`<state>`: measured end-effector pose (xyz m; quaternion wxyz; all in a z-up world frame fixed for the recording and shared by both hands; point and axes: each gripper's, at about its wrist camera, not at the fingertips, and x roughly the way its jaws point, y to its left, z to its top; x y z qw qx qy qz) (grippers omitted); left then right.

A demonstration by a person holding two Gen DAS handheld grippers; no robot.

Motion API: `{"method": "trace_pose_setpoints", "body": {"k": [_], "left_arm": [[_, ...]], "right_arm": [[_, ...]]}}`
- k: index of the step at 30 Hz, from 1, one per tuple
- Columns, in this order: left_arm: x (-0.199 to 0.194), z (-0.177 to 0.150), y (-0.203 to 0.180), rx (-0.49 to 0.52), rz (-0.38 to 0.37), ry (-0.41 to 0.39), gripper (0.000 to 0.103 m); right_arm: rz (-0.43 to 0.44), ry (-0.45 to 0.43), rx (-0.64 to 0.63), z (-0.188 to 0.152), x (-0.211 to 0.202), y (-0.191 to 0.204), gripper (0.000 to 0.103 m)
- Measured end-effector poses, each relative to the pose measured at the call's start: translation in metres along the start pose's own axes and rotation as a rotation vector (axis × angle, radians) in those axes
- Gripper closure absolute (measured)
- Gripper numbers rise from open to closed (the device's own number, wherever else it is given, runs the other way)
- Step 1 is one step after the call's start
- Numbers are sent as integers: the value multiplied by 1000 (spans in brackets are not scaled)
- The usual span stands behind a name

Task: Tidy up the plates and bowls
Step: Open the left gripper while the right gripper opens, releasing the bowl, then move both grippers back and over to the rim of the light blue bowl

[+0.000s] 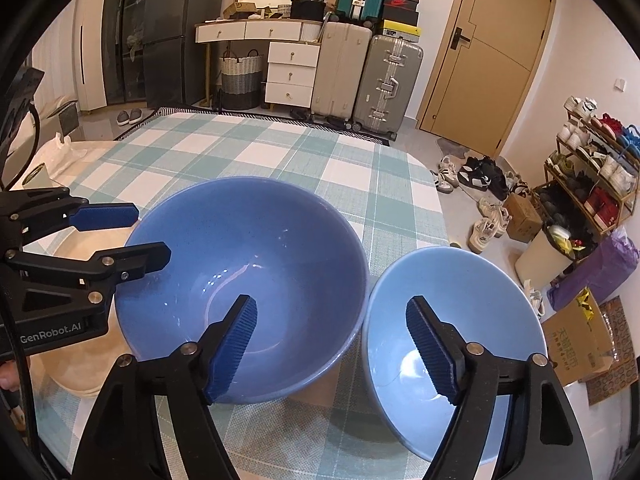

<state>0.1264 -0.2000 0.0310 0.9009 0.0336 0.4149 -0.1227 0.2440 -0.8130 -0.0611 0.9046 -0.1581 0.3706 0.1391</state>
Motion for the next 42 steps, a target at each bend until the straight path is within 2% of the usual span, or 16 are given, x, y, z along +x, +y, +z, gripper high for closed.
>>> {"method": "trace_pose_setpoints", "body": {"k": [2, 4, 8, 12, 13, 15, 22, 31, 42], "left_arm": [[-6, 1, 1, -12, -8, -10, 33], [-12, 2, 0, -17, -11, -19, 28], [-25, 2, -3, -25, -30, -22, 25], [-39, 1, -10, -21, -38, -39, 20], [-42, 0, -13, -16, -34, -40, 16], [-47, 0, -19, -9, -33, -43, 2], [-62, -2, -42, -5, -78, -53, 2], [-78, -6, -69, -19, -95, -62, 2], [-82, -14, -113, 12, -134, -51, 3]], "right_arm": [[0, -5, 6, 0, -4, -2, 18], [0, -8, 23, 1, -8, -5, 13], [7, -23, 55, 4, -19, -13, 6], [14, -42, 79, 5, -34, -24, 4], [18, -48, 85, 6, -38, -27, 3], [19, -62, 93, 6, -49, -33, 1], [-6, -102, 97, 4, -82, -49, 1], [-10, -140, 141, -6, -116, -81, 1], [-27, -162, 184, -24, -132, -114, 1]]}}
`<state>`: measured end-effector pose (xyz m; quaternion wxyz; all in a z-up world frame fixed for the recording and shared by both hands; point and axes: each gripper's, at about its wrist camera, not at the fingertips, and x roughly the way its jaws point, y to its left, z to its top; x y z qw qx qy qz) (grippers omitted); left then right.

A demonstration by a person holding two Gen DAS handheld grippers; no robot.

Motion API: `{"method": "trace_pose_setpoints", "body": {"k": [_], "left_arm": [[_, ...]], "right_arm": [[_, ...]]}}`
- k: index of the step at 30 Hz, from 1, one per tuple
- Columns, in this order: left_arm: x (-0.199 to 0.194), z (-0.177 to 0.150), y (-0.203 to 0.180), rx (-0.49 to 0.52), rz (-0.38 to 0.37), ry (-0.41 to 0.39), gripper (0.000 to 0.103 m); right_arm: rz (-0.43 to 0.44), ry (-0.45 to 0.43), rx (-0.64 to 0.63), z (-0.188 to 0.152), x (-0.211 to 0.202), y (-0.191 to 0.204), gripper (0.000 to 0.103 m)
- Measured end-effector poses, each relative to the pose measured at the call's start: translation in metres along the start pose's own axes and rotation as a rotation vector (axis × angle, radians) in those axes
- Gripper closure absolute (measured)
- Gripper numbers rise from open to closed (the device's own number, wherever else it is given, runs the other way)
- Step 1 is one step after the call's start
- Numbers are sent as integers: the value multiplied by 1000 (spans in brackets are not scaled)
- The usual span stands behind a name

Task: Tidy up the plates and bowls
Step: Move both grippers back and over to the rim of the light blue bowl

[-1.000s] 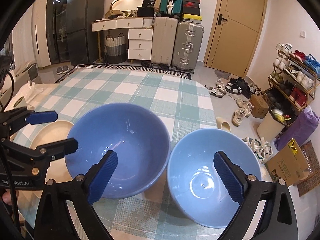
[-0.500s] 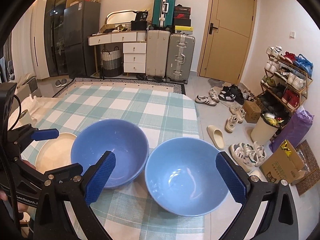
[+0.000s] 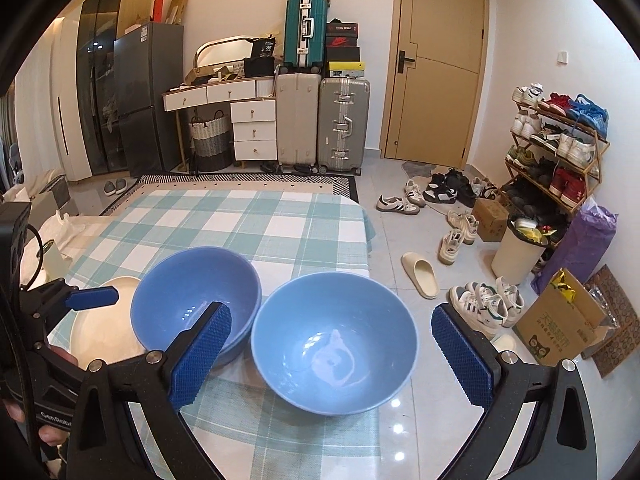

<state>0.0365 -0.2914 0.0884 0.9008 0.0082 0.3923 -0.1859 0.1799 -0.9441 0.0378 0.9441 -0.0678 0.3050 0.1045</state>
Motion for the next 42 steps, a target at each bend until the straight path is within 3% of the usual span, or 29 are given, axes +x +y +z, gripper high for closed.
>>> {"method": "trace_pose_setpoints", "body": {"k": [10, 28, 33, 38, 42], "left_arm": [[12, -2, -31, 9, -56, 14, 3], [41, 15, -47, -123, -173, 56, 7], [53, 21, -48, -165, -218, 84, 15], [64, 23, -44, -214, -258, 120, 35], [75, 27, -42, -233, -265, 134, 42]], "right_arm": [[-20, 6, 42, -10, -2, -34, 1], [-29, 49, 127, -28, 12, -89, 1], [-24, 65, 147, -30, 18, -98, 1], [-6, 73, 152, -31, 24, -101, 1], [11, 77, 143, -30, 30, -100, 1]]}}
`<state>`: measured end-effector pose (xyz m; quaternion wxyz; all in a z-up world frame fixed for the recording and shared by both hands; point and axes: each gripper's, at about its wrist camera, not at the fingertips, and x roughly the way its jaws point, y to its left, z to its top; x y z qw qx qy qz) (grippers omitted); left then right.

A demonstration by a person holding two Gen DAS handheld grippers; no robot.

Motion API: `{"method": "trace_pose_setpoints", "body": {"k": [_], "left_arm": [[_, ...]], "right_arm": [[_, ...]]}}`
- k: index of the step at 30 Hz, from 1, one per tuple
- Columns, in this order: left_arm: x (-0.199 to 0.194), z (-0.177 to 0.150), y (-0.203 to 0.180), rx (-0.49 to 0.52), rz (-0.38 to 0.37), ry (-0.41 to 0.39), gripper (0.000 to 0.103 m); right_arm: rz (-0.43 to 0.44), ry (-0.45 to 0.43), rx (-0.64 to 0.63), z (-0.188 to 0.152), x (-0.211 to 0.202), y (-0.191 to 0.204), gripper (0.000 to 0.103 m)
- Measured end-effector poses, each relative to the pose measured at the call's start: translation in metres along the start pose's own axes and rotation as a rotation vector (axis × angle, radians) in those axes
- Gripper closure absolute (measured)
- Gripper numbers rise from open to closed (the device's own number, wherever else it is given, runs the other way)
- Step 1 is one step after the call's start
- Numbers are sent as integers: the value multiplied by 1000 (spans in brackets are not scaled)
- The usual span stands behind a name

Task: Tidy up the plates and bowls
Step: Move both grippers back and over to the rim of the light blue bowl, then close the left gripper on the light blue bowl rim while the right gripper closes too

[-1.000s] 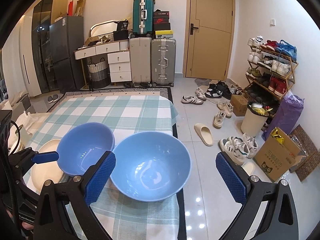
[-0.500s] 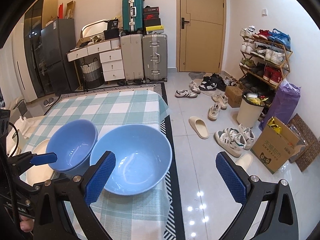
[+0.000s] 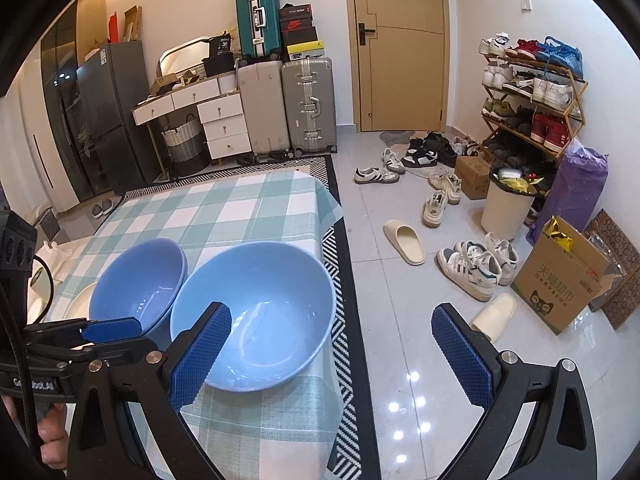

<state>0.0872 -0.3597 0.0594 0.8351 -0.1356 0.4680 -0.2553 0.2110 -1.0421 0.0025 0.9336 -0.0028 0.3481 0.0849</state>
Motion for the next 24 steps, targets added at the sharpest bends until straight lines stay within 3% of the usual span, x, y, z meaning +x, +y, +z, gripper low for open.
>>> {"method": "trace_pose_setpoints", "body": {"k": [17, 20, 24], "left_arm": [[32, 6, 1, 2, 70, 21, 42], [37, 7, 2, 8, 84, 14, 42], [44, 7, 6, -3, 86, 28, 42]], "right_arm": [[40, 56, 36, 9, 45, -6, 2], [40, 81, 38, 11, 59, -8, 15], [40, 122, 44, 9, 80, -11, 23]]}}
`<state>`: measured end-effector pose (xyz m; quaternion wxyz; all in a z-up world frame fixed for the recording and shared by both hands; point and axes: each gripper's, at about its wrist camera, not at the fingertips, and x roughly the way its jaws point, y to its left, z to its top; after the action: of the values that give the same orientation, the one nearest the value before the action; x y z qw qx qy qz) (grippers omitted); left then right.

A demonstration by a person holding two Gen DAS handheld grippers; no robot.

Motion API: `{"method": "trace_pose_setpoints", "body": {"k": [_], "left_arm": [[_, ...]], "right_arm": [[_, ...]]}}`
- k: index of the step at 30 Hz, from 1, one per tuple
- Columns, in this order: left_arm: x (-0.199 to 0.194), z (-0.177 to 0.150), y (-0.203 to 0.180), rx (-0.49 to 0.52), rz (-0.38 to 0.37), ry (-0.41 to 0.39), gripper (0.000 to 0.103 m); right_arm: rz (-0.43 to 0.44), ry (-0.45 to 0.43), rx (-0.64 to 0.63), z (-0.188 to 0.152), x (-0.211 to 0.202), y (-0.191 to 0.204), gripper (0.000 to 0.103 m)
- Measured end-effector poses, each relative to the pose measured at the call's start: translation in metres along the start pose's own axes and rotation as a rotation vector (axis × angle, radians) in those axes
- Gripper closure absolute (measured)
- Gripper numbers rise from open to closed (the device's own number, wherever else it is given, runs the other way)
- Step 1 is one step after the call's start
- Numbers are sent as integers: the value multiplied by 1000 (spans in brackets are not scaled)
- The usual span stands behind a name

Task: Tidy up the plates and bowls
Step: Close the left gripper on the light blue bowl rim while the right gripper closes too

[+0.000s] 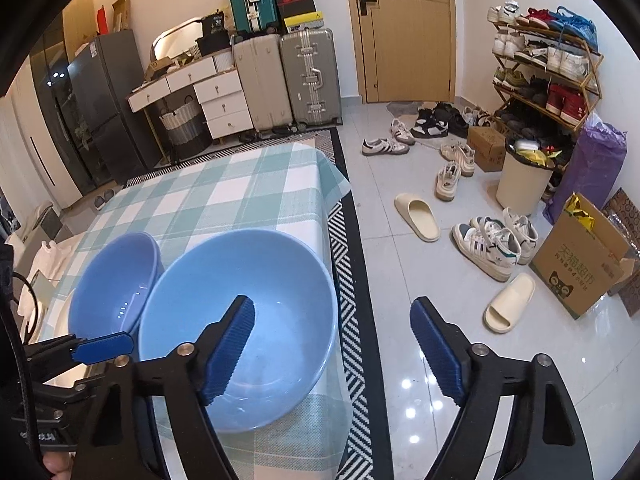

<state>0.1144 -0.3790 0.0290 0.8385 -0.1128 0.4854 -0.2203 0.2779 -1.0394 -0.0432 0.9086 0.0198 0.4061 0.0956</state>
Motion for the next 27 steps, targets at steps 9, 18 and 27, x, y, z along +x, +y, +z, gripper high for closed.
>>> {"method": "trace_pose_setpoints", "body": {"k": [9, 18, 27], "left_arm": [[13, -2, -2, 18, 9, 9, 42], [19, -3, -4, 44, 46, 4, 53], [21, -2, 1, 81, 79, -8, 72]], "right_arm": [[9, 56, 6, -7, 33, -3, 51], [-19, 51, -27, -11, 39, 4, 78], [-49, 35, -60, -15, 36, 11, 87]]}}
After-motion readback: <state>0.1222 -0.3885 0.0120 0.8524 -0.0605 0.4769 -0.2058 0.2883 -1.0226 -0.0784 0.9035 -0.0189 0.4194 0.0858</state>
